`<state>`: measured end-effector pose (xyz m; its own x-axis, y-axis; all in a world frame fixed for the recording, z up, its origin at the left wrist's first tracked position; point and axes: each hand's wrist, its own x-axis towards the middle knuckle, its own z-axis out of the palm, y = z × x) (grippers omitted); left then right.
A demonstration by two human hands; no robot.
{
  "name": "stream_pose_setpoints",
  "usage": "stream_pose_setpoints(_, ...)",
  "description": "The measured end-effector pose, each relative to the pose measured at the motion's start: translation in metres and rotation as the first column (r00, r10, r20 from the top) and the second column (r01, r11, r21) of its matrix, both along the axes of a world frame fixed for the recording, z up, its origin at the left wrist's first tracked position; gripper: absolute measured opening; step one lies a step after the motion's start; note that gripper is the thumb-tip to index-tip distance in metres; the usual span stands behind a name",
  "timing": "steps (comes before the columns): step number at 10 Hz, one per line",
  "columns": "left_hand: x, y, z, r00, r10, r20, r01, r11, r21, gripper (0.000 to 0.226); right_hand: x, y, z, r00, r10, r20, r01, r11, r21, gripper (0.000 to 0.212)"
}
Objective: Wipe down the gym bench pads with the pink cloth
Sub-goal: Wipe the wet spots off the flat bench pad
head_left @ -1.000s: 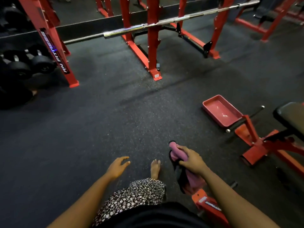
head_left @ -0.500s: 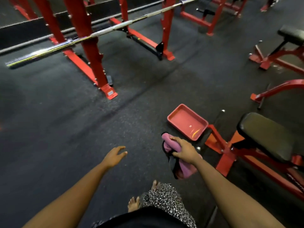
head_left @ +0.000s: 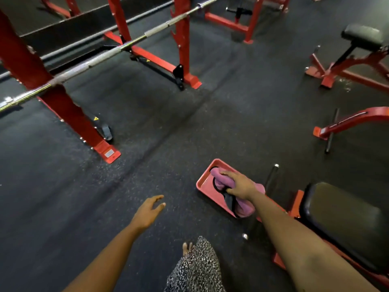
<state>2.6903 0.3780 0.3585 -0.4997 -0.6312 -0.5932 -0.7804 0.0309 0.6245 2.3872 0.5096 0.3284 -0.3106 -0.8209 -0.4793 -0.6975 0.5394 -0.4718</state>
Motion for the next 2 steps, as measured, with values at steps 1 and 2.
stream_pose_setpoints(1, -0.031, -0.018, -0.009, 1.0, 0.003, 0.009, -0.003, 1.0, -0.004, 0.043, -0.031, -0.027, -0.002, 0.989, -0.135, -0.059, 0.136, 0.991, 0.003, 0.077)
stream_pose_setpoints(2, -0.046, -0.023, -0.015, 1.0, 0.01, 0.009, -0.01, 1.0, 0.014, 0.044, -0.032, -0.032, -0.016, 0.982, -0.19, -0.007, 0.19, 0.981, 0.038, 0.06)
